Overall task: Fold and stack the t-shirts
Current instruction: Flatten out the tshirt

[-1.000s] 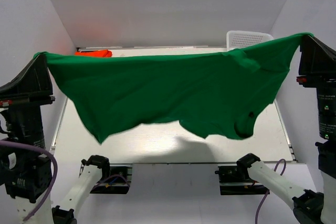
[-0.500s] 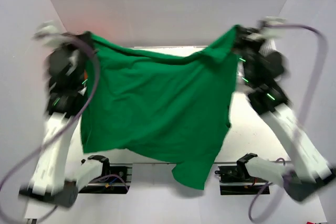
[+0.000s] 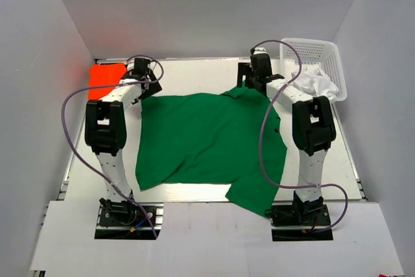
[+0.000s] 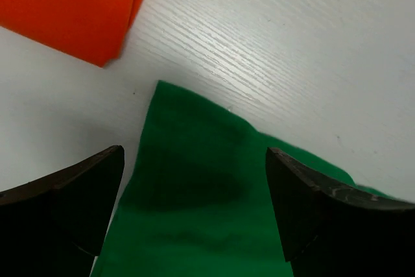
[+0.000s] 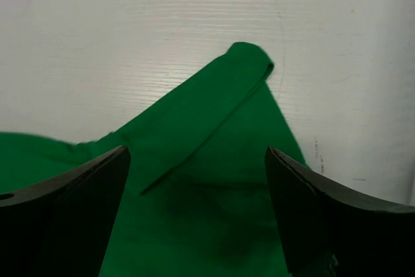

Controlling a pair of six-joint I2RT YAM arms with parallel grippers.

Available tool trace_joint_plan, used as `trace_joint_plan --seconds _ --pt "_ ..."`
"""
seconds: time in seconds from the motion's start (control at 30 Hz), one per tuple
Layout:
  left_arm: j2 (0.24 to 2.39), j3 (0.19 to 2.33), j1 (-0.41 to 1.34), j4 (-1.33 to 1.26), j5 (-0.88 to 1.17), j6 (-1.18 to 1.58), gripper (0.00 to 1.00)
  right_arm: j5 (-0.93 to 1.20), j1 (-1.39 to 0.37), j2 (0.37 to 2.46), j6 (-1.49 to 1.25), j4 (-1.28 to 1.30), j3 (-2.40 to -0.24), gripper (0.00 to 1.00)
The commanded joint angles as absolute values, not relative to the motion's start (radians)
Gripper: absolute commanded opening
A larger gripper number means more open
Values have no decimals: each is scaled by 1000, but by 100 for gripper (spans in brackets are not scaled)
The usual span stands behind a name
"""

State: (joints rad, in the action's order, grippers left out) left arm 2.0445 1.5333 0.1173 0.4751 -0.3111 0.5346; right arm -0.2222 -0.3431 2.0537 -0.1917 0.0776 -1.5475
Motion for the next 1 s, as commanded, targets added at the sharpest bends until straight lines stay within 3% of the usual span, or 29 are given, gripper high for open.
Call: trace_joint_plan --seconds 0.0,0.23,0.47,0.57,0.83,0.97 --pt "1833 1505 115 397 -290 522 100 -124 -354 1907 -204 14 -1550 90" --pt "1645 1283 136 368 -218 502 100 -14 -357 1703 -265 -28 -1324 90" --pt "1531 998 146 236 108 503 100 34 -364 1531 -333 -15 -1025 90" --pt "1519 930 155 196 144 521 100 41 -368 1496 -356 -32 -928 90" --pt "1588 942 155 251 81 541 100 12 -361 1569 -437 -57 -865 90" --pt "1615 960 155 304 -50 573 100 6 -359 1663 -453 -57 -883 90"
